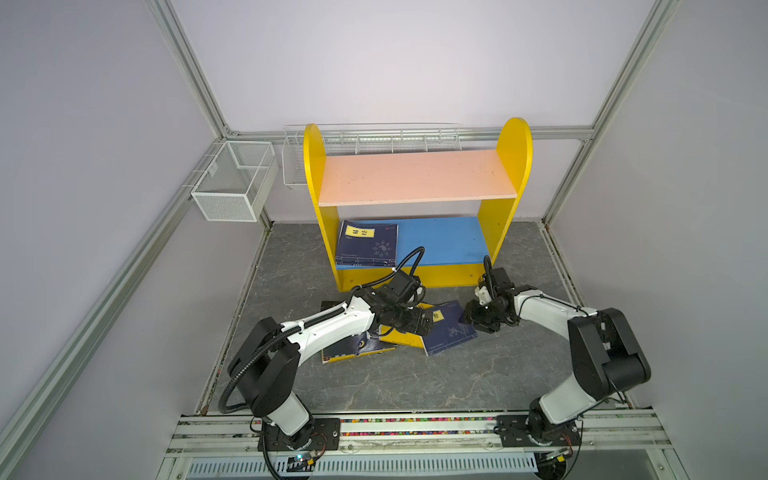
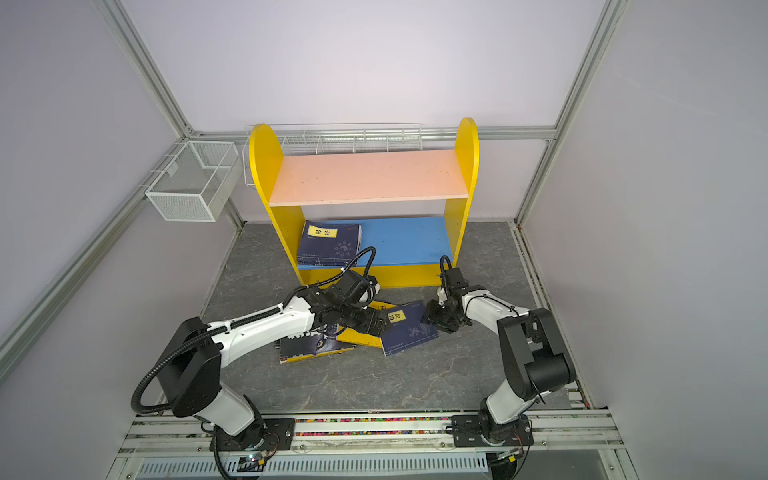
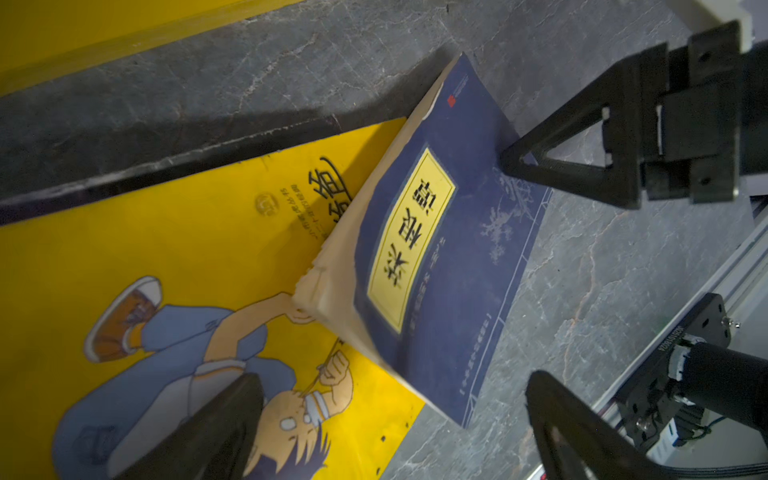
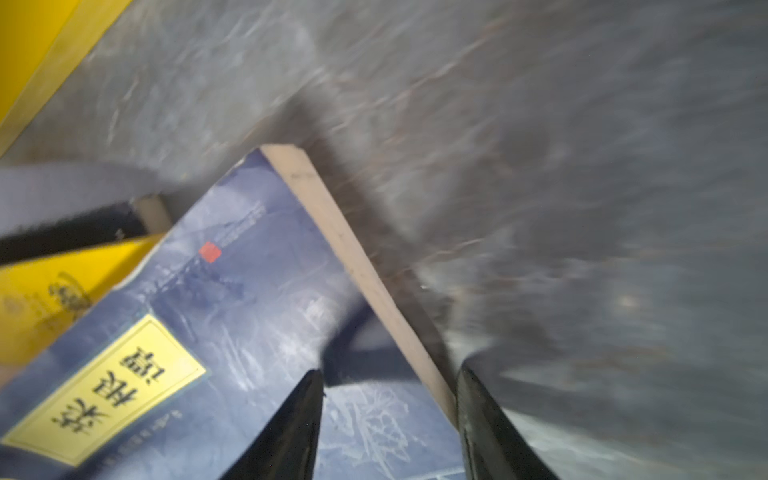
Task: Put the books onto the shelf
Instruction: 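Reach both grippers to the dark blue book on the yellow comic, then grasp the dark blue book edges with both grippers and lift it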
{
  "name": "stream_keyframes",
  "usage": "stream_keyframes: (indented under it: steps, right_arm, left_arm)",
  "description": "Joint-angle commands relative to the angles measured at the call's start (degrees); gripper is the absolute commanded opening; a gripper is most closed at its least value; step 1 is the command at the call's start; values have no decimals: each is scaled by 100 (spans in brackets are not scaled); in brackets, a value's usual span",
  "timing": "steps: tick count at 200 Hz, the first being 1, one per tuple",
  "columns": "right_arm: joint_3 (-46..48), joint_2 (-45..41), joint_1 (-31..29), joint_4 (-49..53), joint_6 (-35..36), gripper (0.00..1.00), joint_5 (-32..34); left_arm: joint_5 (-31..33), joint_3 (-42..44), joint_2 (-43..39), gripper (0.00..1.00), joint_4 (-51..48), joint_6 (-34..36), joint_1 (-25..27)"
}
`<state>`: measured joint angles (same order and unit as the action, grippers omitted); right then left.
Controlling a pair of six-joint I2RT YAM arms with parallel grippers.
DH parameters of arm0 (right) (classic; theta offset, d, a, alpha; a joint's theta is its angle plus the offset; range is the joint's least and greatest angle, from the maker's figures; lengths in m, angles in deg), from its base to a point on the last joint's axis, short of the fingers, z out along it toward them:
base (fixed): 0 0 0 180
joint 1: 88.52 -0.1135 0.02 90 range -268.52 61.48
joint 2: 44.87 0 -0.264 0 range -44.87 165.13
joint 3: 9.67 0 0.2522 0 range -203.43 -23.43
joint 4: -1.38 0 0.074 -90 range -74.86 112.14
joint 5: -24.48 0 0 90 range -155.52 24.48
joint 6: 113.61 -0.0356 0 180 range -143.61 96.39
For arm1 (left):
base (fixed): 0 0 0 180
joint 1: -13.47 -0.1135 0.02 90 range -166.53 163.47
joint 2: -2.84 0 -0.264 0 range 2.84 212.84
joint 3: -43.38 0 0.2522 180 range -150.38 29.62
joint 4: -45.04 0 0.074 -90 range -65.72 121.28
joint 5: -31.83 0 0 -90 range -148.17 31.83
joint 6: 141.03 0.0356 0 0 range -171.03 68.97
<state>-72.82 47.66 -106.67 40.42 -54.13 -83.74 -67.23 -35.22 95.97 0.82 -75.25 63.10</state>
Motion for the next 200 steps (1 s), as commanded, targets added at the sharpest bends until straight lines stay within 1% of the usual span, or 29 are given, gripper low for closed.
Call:
stream_keyframes:
  steps: [1,15,28,47,63,82,93,105,129,148,167,200]
  right_arm:
    - [-304,-23,-310,-391,295,54,-823]
    - [-387,-60,-489,-748,169,54,-1161]
    - [-470,-19,-664,-1053,31,54,-1412]
    - [-640,98,-906,-1261,-72,54,-1548]
    - [-730,196,-982,-1348,-111,54,-1609]
    - [-739,282,-995,-1492,-221,54,-1672]
    - [-733,324,-984,-1549,-273,54,-1690]
    - [-715,392,-975,-1578,-326,54,-1692]
    - [-675,569,-872,-1575,-426,54,-1688]
    - [-655,714,-773,-1452,-399,54,-1644]
    - [-635,868,-685,-1237,-288,54,-1586]
    - [-663,1095,-574,-1111,-147,54,-1659]
  left_arm:
    - [689,50,304,100,-971,-420,-136]
    - [1129,88,333,100,-1179,-734,-241]
    - [1413,157,322,97,-1314,-984,-348]
    - [1761,267,255,90,-1480,-1285,-507]
    - [1975,339,164,83,-1597,-1463,-618]
    - [2306,358,101,66,-1759,-1586,-656]
    - [2343,366,106,53,-1773,-1551,-661]
    - [2347,385,135,42,-1779,-1532,-656]
    - [2372,458,232,28,-1791,-1531,-658]
    - [2454,531,276,22,-1813,-1550,-656]
    - [2518,607,292,21,-1808,-1554,-663]
    - [2645,766,314,13,-1773,-1580,-666]
